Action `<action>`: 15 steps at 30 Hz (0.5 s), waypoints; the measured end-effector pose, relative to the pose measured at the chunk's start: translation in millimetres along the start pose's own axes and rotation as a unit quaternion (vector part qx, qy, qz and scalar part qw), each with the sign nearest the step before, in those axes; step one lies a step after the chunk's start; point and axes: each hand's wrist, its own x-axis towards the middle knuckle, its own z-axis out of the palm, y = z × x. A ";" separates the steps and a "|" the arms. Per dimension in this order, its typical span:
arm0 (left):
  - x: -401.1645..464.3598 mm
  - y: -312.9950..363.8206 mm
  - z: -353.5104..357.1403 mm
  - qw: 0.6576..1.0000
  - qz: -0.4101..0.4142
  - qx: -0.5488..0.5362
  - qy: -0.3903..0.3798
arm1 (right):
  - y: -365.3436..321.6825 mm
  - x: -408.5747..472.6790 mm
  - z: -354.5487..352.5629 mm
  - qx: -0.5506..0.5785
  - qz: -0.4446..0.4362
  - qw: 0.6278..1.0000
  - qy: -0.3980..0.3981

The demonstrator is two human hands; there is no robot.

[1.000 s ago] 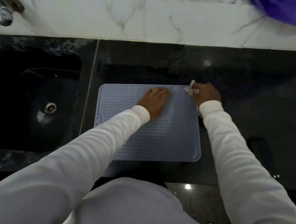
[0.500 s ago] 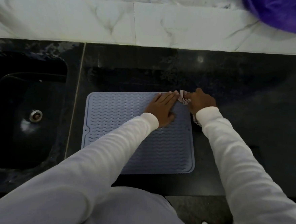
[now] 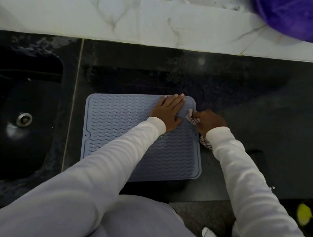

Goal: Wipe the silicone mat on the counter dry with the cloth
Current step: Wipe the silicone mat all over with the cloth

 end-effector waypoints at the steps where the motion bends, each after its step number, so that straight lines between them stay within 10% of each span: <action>1: -0.5 0.7 0.2 1.000 -0.002 0.004 0.002 | 0.5 -3.8 3.4 0.006 0.001 1.000 -0.003; 15: -4.5 5.6 4.0 1.000 -0.011 0.016 0.004 | -1.1 -67.4 23.4 0.088 -0.025 0.996 -0.013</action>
